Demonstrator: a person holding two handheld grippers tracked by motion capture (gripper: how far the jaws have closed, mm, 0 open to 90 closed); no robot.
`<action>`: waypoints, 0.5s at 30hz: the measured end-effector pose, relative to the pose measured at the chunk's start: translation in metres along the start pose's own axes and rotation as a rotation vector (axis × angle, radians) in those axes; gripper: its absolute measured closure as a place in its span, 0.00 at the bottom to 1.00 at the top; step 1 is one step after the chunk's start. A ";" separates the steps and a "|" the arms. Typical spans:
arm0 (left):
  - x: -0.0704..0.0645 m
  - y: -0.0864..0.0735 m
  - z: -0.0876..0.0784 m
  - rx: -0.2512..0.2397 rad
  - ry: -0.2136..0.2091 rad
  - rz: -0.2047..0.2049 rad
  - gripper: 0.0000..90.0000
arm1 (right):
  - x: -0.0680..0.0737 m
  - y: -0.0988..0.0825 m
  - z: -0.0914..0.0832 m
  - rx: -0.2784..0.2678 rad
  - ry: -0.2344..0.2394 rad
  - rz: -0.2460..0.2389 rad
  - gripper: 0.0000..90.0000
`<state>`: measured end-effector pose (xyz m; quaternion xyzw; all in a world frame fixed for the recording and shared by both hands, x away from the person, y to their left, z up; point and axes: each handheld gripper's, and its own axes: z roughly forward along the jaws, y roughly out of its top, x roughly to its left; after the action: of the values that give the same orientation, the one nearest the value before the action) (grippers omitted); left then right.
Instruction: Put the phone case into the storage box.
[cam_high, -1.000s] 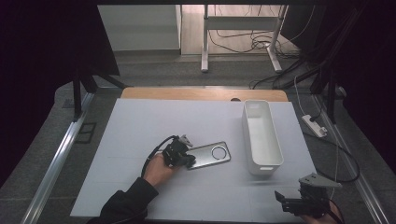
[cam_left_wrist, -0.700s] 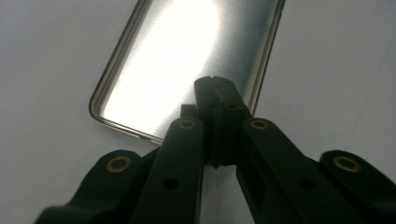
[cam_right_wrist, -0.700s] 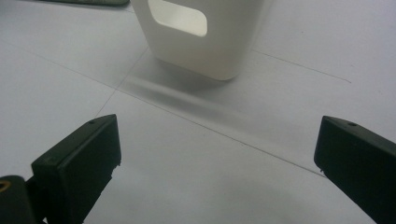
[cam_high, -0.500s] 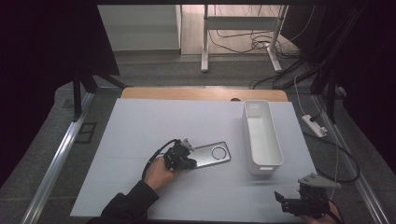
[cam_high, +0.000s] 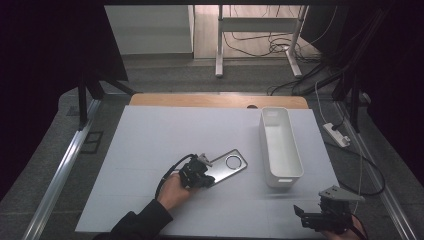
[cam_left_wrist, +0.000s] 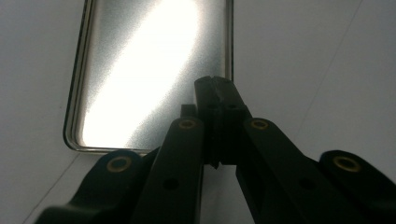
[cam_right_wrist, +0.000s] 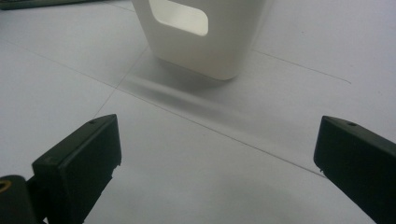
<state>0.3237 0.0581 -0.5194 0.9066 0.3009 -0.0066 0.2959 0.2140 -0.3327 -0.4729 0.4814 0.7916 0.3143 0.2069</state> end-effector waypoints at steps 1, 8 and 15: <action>-0.002 0.000 0.001 -0.002 -0.007 -0.004 0.99 | 0.000 0.000 0.000 0.000 0.000 -0.001 0.01; -0.012 0.004 0.005 0.000 -0.019 0.000 0.99 | 0.000 0.000 0.000 0.002 0.000 -0.004 0.01; -0.010 0.006 0.000 -0.004 -0.004 -0.003 0.99 | 0.000 0.000 0.000 0.002 0.000 -0.004 0.01</action>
<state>0.3191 0.0489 -0.5140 0.9056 0.3016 -0.0082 0.2981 0.2141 -0.3324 -0.4730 0.4799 0.7930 0.3131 0.2070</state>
